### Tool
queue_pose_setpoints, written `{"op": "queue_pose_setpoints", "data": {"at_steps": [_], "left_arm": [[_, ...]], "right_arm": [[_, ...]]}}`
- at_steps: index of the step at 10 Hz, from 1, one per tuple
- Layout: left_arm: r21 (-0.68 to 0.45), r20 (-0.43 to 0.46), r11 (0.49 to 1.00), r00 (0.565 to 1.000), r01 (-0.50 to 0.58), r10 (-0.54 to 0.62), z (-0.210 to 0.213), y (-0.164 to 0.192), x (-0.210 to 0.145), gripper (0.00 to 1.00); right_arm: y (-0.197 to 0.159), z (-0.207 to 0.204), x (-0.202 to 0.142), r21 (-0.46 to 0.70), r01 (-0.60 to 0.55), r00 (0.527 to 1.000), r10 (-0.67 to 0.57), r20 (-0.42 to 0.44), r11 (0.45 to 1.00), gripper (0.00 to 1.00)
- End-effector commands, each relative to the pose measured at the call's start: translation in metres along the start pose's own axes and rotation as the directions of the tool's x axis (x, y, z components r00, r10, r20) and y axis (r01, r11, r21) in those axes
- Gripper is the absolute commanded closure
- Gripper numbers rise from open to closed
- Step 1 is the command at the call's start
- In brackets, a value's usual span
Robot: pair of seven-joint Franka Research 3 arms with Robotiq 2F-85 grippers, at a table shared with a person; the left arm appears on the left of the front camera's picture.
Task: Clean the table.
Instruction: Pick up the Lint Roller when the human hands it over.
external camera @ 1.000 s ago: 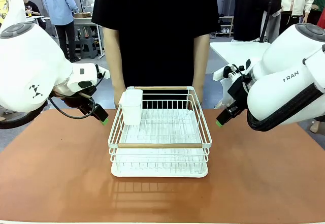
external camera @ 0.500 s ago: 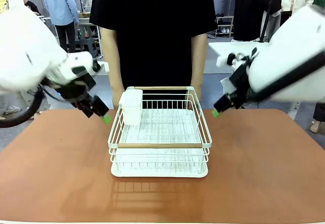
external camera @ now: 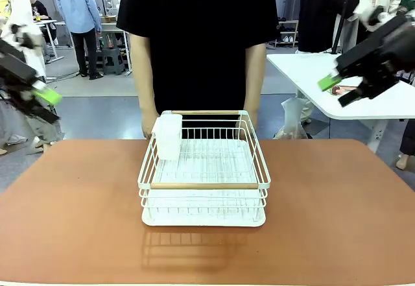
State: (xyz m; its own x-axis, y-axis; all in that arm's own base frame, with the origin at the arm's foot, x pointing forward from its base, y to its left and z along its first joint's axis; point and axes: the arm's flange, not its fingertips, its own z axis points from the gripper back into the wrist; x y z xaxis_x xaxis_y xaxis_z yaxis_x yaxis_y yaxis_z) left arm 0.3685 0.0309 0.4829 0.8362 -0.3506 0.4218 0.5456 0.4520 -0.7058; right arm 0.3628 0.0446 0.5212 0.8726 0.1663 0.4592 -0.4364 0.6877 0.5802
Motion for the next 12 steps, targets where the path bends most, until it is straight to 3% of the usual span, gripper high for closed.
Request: {"op": "queue_pose_setpoints", "data": {"at_steps": [1, 4, 6, 10, 12], "left_arm": [[-0.129, 0.079, 0.989, 0.994, -0.071, 0.082, 0.024, 0.027, -0.015, 0.0], [-0.239, 0.195, 0.946, 0.943, -0.22, 0.268, 0.057, 0.063, -0.064, 0.0], [-0.314, 0.261, 0.917, 0.906, -0.246, 0.333, 0.071, 0.088, -0.095, 0.0], [-0.376, 0.283, 0.894, 0.888, -0.245, 0.363, 0.088, 0.12, -0.129, 0.0], [-0.39, 0.277, 0.883, 0.88, -0.262, 0.384, 0.086, 0.125, -0.132, 0.0]], "right_arm": [[-0.047, 0.032, -0.008, 0.19, 0.122, 0.993, -0.121, -0.02, 0.974, 0.0], [-0.114, 0.083, -0.049, 0.406, 0.228, 0.963, -0.265, 0.038, 0.885, 0.0], [-0.152, 0.111, -0.07, 0.498, 0.274, 0.933, -0.354, 0.071, 0.822, 0.0], [-0.213, 0.161, -0.099, 0.543, 0.361, 0.898, -0.44, 0.019, 0.758, 0.0], [-0.224, 0.164, -0.105, 0.562, 0.363, 0.888, -0.459, 0.033, 0.743, 0.0]]}}
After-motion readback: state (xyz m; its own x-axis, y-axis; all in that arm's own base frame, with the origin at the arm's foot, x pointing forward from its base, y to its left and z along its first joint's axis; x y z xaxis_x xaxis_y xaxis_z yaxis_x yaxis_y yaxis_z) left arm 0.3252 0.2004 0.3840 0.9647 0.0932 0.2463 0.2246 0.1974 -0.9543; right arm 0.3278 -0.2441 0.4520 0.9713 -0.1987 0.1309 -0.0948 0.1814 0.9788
